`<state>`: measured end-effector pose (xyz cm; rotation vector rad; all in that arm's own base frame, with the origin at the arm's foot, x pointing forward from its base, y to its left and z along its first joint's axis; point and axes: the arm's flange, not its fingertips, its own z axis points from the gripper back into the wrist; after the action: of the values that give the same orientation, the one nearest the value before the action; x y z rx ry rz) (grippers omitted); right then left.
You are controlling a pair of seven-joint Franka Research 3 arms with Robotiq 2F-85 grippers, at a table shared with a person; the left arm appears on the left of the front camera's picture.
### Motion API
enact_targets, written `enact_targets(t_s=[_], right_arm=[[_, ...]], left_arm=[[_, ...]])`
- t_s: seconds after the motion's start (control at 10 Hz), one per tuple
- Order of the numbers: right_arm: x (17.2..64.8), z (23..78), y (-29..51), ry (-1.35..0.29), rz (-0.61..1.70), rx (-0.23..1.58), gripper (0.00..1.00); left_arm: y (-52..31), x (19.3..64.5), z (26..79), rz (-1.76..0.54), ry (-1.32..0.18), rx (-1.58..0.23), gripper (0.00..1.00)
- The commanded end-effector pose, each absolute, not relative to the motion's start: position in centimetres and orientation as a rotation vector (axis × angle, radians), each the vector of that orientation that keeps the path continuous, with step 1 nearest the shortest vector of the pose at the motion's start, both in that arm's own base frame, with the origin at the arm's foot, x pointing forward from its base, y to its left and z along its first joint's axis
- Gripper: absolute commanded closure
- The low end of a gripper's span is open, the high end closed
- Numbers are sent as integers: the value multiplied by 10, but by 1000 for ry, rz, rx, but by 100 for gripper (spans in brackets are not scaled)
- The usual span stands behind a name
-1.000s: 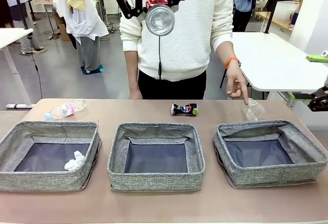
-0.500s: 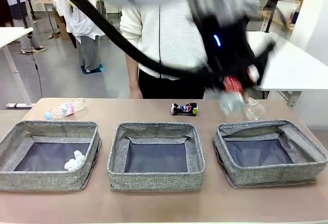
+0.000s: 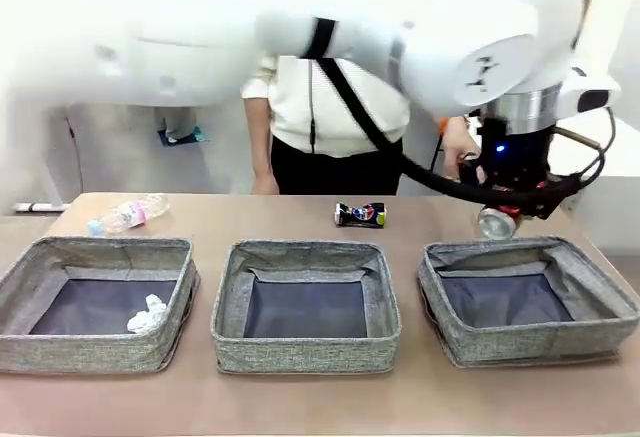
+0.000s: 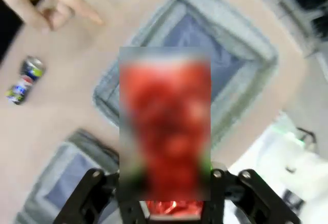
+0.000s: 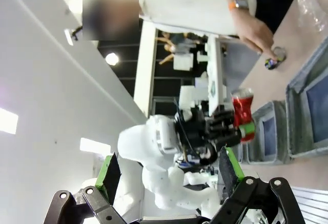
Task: Sort the waste into the appropriate baskets.
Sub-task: Place the picked waste into the Fabric basket indicated by the person.
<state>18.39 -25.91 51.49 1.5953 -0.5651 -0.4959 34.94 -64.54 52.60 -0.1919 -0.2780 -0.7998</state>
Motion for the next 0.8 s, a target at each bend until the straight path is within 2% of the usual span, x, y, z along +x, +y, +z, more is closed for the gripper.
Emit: enact_targets(t_s=[0.0,0.6,0.7], right_arm=[[180,516,-258,-567,-474,1588,0],[180,516,-258,-567,-474,1588,0],[180,516,-258,-567,-474,1588,0]], left_arm=[[-693,369,530,-787,-209,-183,71],[-696,366,519,-804,-152,-174,71],[-696,365,520,-806,-136,-181,15]])
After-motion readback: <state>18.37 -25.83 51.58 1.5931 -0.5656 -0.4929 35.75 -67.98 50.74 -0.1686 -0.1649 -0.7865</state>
